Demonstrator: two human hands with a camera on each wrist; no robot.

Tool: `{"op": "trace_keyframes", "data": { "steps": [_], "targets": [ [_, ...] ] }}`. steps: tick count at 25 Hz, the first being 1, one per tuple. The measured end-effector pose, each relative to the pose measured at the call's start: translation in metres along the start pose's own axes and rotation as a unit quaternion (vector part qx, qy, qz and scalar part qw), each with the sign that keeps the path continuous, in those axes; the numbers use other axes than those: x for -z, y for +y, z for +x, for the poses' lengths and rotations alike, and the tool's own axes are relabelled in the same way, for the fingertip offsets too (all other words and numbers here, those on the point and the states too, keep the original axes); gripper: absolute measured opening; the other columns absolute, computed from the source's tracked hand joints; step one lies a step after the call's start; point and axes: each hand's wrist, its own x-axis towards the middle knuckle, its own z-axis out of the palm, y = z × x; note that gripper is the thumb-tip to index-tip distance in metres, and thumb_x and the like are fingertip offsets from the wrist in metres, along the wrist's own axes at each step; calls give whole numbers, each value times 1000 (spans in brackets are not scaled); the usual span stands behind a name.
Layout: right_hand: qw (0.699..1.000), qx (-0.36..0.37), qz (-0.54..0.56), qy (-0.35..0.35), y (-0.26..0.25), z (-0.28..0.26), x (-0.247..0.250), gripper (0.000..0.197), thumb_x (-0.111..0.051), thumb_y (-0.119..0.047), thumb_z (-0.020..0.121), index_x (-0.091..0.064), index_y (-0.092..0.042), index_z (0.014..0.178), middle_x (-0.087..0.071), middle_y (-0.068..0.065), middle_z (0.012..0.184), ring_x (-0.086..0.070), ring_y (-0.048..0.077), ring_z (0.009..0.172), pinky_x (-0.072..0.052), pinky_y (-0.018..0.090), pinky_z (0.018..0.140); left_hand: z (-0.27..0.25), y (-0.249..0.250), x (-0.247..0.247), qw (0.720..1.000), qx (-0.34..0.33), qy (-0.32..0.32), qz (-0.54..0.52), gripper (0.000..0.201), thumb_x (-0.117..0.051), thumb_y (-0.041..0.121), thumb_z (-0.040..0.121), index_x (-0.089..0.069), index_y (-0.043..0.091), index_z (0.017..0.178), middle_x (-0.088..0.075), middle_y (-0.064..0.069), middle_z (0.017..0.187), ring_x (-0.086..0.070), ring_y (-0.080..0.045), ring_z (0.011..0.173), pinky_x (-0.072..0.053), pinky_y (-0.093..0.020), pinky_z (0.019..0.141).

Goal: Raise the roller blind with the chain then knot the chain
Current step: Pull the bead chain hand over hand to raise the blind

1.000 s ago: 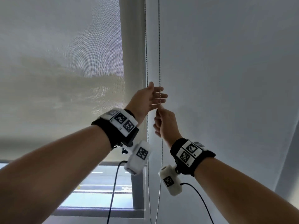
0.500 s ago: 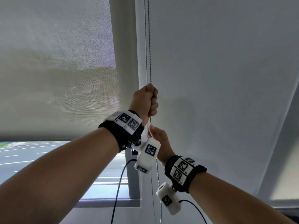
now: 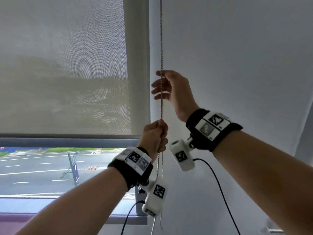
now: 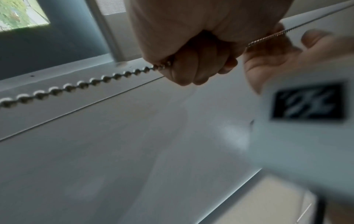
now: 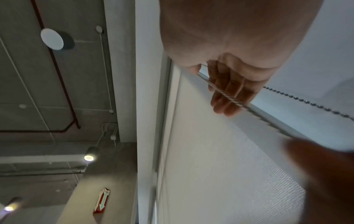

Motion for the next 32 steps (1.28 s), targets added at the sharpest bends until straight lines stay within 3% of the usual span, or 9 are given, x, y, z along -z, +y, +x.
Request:
{"op": "trace_keyframes", "data": {
  "steps": [2,4,7,14,17,19,23,28,32],
  "targets": [
    [999,-31,11,-13,-13,8,-9,33,-32,-25,101,-60,-8,103,-59,9,71,-52,20,58,-46,34,54,-9,-18,2,999,32,10,5,40,-37,18,96,-45,21,57,-25,-1,51,-18,-10,36,-8,-23,45],
    [998,-65,11,-15,-14,9,-16,38,-29,-31,102,-54,-15,78,-43,-1,56,-34,13,45,-31,25,43,-19,-33,4,999,46,18,14,44,-31,4,91,-52,20,56,-26,-3,53,-19,-10,35,-9,-21,44],
    [996,-88,8,9,-6,5,-24,42,-30,-35,100,-32,-23,59,-26,-5,52,-19,12,40,-17,21,42,-26,-43,8,998,57,16,31,38,-30,-1,89,-54,15,65,-28,-3,54,-20,-10,34,-10,-19,42],
    [996,-80,42,18,-5,-2,-26,43,-30,-35,99,-30,-23,58,-24,-4,50,-15,12,41,-16,19,42,-20,-40,16,997,56,13,57,36,-39,10,96,-64,18,71,-51,-4,52,-43,-19,46,-30,-23,44],
    [996,-79,48,18,0,-6,-25,42,-30,-34,99,-29,-23,58,-22,-4,51,-14,13,41,-15,19,42,-14,-36,25,999,26,-41,22,35,-37,29,98,-67,11,92,-64,-8,80,-58,-20,67,-46,-30,63],
    [996,-76,54,17,6,-11,-24,42,-30,-34,99,-29,-23,59,-21,-2,52,-12,14,43,-13,20,44,-5,-29,32,997,0,-72,5,43,-32,34,97,-63,6,106,-66,-11,92,-60,-25,84,-46,-34,76],
    [996,-59,63,19,30,-25,-18,43,-31,-31,101,-30,-23,59,-21,-2,50,-13,13,42,-14,20,42,14,-4,36,999,-3,-49,7,42,-32,40,95,-64,14,93,-74,1,76,-69,-14,72,-48,-32,70],
    [991,-80,106,35,55,-54,-15,43,-32,-22,104,-52,-5,70,-39,-9,39,-32,4,29,-26,12,34,14,36,25,995,-46,-74,-46,43,-35,34,97,-64,3,99,-71,-10,84,-66,-21,75,-54,-29,67],
    [985,-137,98,38,88,-84,-15,43,-35,-23,103,-34,-17,60,-25,-4,47,-19,5,34,-19,14,34,18,52,10,992,-37,-108,-52,45,-29,33,99,-61,2,105,-70,-14,96,-65,-24,87,-49,-30,75]
  ]
}}
